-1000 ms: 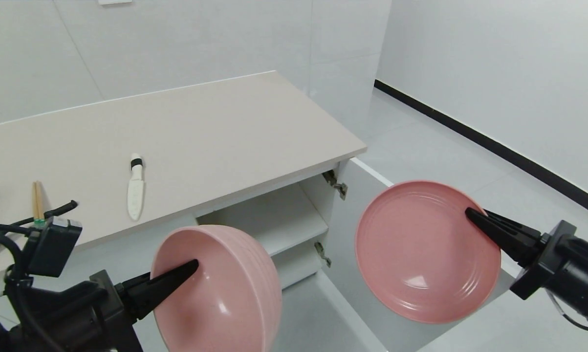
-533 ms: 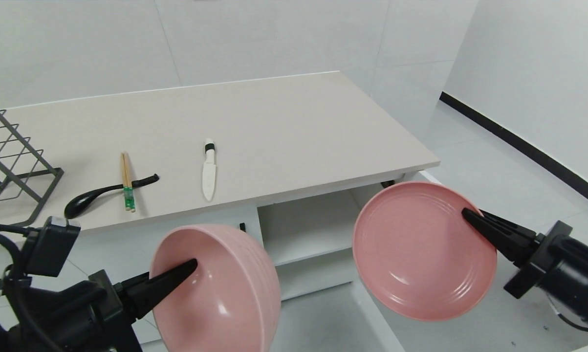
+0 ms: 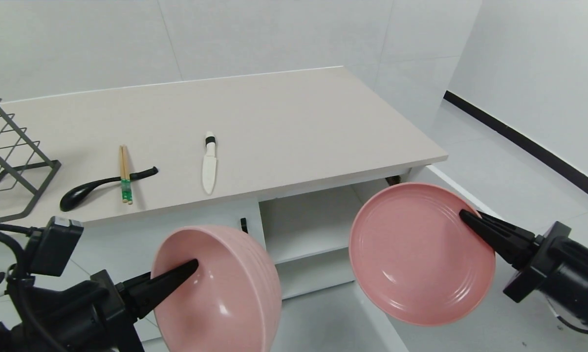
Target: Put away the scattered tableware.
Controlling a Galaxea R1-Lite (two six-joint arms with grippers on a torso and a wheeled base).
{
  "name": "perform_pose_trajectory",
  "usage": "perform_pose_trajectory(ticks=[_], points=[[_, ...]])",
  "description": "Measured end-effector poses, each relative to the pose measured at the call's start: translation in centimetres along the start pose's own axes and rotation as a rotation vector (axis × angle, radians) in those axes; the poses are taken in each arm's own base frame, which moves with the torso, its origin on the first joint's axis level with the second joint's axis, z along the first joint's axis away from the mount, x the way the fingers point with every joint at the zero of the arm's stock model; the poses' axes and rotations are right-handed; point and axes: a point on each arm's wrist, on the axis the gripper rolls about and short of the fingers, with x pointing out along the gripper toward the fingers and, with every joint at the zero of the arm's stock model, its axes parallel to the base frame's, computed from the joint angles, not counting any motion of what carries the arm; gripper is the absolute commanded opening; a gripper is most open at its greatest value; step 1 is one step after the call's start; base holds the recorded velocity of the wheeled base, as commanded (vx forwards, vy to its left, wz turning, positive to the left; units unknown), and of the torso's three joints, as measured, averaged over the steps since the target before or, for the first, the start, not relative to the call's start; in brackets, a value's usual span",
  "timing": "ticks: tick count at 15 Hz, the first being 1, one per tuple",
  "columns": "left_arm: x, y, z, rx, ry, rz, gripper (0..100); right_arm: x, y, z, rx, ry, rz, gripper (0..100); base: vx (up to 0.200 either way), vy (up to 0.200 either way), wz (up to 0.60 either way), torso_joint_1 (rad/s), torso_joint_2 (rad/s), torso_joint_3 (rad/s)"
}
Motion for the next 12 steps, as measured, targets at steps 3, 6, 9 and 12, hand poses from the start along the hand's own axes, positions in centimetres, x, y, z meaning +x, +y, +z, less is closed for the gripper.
perform_pose_trajectory(ticks=[3,6,9,12], points=[[0.01,0.01,-0.01,-0.002,0.001,0.001,0,0.02,0.01,-0.02,0.000,0.001,0.001,0,0.000,0.000,0.00,-0.167,0.48,0.313],[0.06,0.03,-0.03,-0.002,0.003,0.002,0,0.04,0.00,-0.05,0.001,0.003,0.001,0,0.000,0.000,0.00,-0.137,0.48,0.331],[0.19,0.09,-0.11,-0.003,0.009,0.005,0,0.04,0.01,-0.05,0.001,0.003,0.001,0,0.000,0.000,0.00,-0.128,0.47,0.336],[0.24,0.11,-0.14,-0.004,0.011,0.006,0,0.04,-0.01,-0.05,0.002,0.003,0.000,0,0.000,0.000,0.00,-0.092,0.46,0.359]])
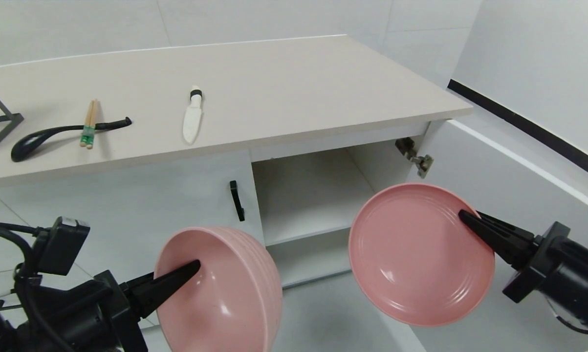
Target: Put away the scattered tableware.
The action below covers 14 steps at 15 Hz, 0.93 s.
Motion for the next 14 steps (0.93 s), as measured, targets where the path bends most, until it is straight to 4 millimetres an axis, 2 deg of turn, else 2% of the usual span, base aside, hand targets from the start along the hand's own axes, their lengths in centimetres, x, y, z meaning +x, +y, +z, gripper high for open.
perform_pose_trajectory(ticks=[6,14], points=[[0.00,0.00,-0.01,0.001,0.000,-0.001,0,-0.01,-0.03,-0.01,0.000,0.001,-0.002,0,0.000,0.000,0.00,-0.025,0.40,0.378],[0.02,0.00,-0.02,0.001,0.001,-0.001,0,-0.05,-0.01,-0.09,0.002,0.005,-0.003,0,0.000,0.000,0.00,-0.001,0.03,0.030]])
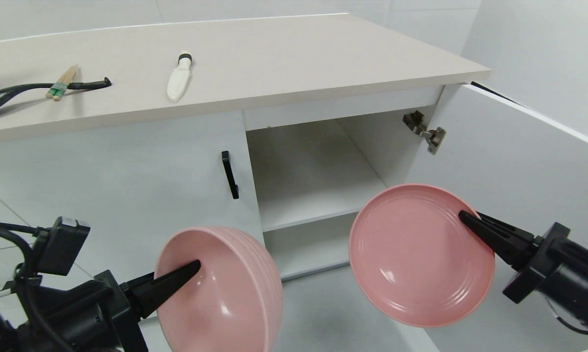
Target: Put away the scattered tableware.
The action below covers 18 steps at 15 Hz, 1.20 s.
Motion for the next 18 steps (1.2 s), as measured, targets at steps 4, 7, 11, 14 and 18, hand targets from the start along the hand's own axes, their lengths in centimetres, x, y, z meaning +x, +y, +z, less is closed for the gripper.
perform_pose_trajectory(ticks=[4,7,11,14,18], points=[[0.00,0.01,-0.03,0.000,0.001,0.000,0,-0.02,-0.06,-0.02,0.000,0.001,-0.005,0,0.000,0.000,0.00,-0.586,0.09,-0.487],[0.00,0.01,-0.04,0.000,0.002,0.001,0,-0.02,-0.07,-0.04,0.000,0.003,-0.005,0,0.000,0.000,0.00,-0.746,0.05,-0.566],[-0.07,0.01,-0.09,0.000,0.003,0.000,0,-0.04,-0.04,0.02,0.004,-0.002,-0.004,0,0.000,0.000,0.00,-0.365,0.00,-0.262],[-0.08,0.04,-0.18,-0.001,0.006,0.002,0,0.06,-0.06,0.03,0.000,-0.002,-0.004,0,0.000,0.000,0.00,0.001,0.01,-0.121],[-0.07,0.04,-0.14,-0.001,0.005,0.002,0,0.19,-0.07,-0.12,0.002,0.007,-0.003,0,0.000,0.000,0.00,0.000,0.00,0.000]])
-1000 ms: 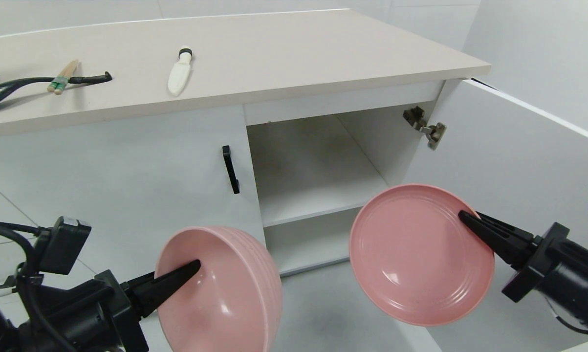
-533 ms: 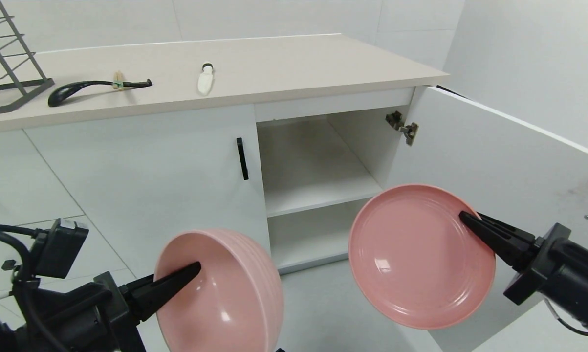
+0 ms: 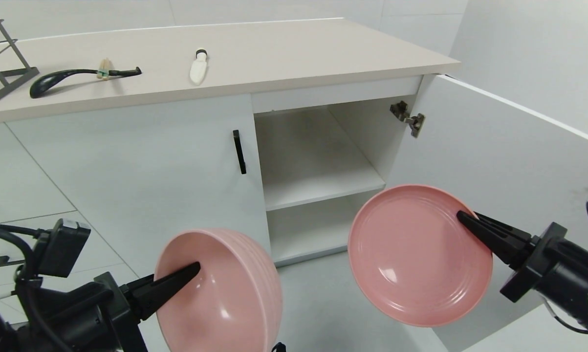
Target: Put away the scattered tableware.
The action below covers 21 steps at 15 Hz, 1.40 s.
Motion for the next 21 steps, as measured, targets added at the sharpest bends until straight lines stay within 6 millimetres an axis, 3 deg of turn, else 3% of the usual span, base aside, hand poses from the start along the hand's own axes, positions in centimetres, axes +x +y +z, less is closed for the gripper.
perform_pose_trajectory(ticks=[3,8,21], points=[[0.0,-0.1,0.3,0.002,-0.019,-0.008,0,0.0,0.0,-0.1,0.002,0.004,0.000,0,0.000,0.000,-0.40,0.002,0.00,-0.028],[0.2,0.0,0.0,0.004,-0.009,-0.006,0,0.0,0.0,-0.2,0.003,0.013,0.004,0,0.200,0.000,0.00,0.004,0.01,-0.022],[0.5,0.3,-0.5,0.000,0.017,0.005,0,0.4,1.1,-0.5,-0.062,0.024,0.013,0,0.000,0.000,0.14,0.000,0.00,0.001]])
